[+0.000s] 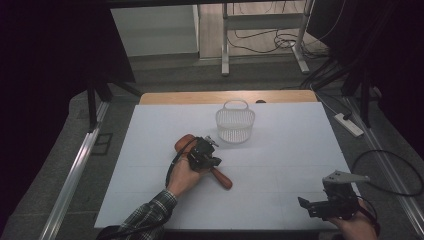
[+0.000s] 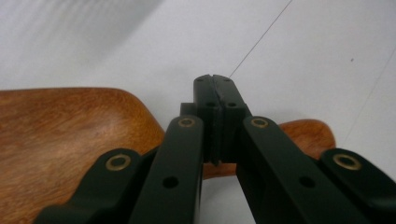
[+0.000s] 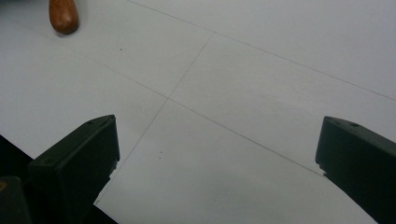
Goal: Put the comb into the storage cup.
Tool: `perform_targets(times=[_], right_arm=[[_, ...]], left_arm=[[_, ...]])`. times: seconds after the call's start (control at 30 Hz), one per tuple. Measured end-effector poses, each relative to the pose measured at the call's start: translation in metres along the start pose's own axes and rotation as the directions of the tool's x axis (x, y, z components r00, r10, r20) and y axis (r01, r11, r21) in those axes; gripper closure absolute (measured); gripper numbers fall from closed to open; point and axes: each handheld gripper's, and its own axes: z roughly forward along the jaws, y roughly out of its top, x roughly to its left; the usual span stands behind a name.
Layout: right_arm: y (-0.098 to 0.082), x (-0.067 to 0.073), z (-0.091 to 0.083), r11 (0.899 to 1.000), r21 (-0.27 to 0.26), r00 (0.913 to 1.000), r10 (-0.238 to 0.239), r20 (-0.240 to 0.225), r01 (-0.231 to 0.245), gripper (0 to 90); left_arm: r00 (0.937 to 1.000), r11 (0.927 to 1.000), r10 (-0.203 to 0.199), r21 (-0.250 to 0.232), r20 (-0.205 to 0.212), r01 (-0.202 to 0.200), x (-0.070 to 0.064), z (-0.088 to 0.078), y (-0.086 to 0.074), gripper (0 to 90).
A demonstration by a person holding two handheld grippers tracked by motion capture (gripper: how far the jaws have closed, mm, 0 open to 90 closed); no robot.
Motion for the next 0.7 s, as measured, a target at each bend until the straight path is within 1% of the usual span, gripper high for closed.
perform_targets(times=[0.2,0.27,0.53,0.57,0.63,0.7], right_arm=[[0.0,0.0,0.0,1.0,0.0,1.0,-0.001,0.0,0.001,0.0],[0.0,0.0,0.0,1.0,-0.001,1.0,-0.001,0.0,0.001,0.0],[0.0,0.0,0.0,1.0,0.0,1.0,-0.003,0.002,0.003,0.0],[0.0,0.0,0.0,1.0,0.0,1.0,-0.003,0.002,0.003,0.0],[0.0,0.0,0.0,1.0,0.001,1.0,-0.003,0.002,0.003,0.0],[0.0,0.001,0.0,1.0,0.003,1.0,-0.004,0.001,0.004,0.0]], left_arm=[[1.0,0.9998,-0.007,0.021,-0.002,0.007,0.001,0.003,-0.004,89.0],[0.9999,0.9998,-0.01,0.019,0.004,0.01,0.001,0.003,-0.005,89.1],[1.0,0.9994,-0.002,0.033,0.004,0.002,-0.002,0.0,-0.008,89.1],[1.0,0.9993,-0.006,0.036,0.007,0.005,-0.002,0.0,-0.009,89.1],[0.9995,0.9986,-0.028,0.045,0.017,0.027,-0.002,-0.002,-0.011,89.1],[0.9992,0.9983,-0.036,0.046,0.018,0.035,-0.002,-0.003,-0.013,89.1]])
